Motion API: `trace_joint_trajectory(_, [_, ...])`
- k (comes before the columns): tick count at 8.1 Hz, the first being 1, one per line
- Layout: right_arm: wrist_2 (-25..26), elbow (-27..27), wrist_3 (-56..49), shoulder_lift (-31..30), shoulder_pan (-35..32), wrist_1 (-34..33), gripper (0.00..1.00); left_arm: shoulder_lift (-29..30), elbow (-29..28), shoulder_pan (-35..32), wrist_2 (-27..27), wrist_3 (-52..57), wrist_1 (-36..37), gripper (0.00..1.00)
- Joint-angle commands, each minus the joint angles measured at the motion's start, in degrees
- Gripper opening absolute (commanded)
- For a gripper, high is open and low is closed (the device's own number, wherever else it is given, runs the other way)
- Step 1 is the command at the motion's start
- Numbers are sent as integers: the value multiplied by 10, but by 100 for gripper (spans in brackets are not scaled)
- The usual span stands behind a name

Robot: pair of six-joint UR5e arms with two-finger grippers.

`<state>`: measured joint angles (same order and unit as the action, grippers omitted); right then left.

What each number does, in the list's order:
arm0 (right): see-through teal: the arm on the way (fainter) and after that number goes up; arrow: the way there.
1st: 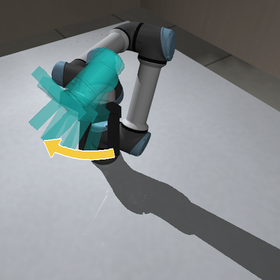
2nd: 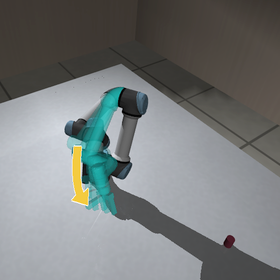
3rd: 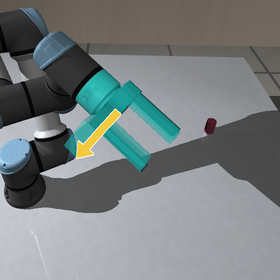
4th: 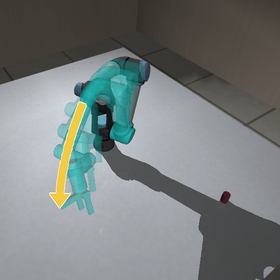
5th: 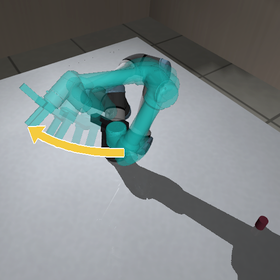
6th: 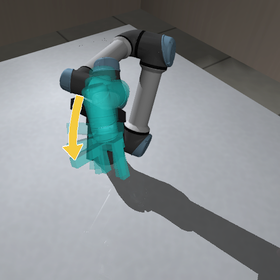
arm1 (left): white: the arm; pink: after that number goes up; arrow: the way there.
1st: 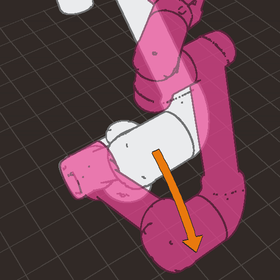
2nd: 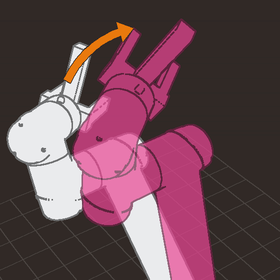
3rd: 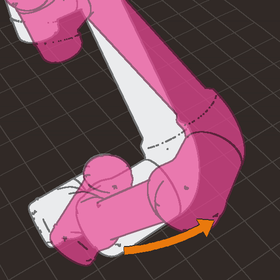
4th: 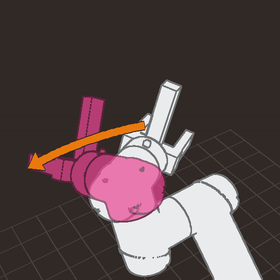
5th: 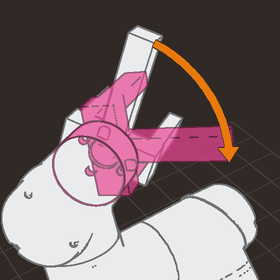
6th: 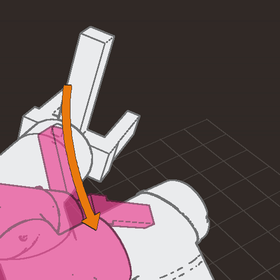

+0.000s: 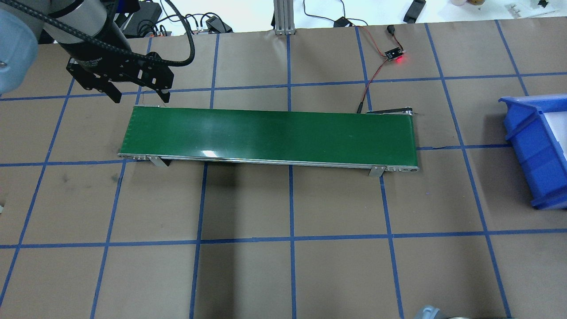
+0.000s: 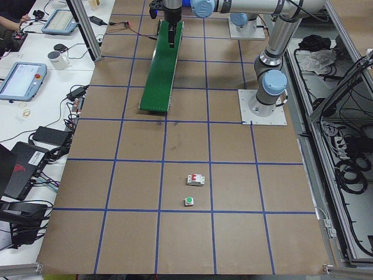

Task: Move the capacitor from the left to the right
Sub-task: 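Release the capacitor in the bin and raise the right gripper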

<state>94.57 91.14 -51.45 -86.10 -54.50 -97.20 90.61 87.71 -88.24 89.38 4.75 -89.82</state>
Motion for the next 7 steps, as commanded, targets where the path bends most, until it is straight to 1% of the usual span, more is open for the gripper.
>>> trace_joint_trajectory(1, [0,-9,131,-64,-106,86,100,0,0,0,0,0,0,100])
trace_joint_trajectory(4, [-9,-12,297,-88,-239,122,100,0,0,0,0,0,0,100])
trace_joint_trajectory(6, [-10,-13,398,-86,-324,119,100,0,0,0,0,0,0,100])
trace_joint_trajectory(7, [-32,-13,454,-84,-353,119,100,0,0,0,0,0,0,100])
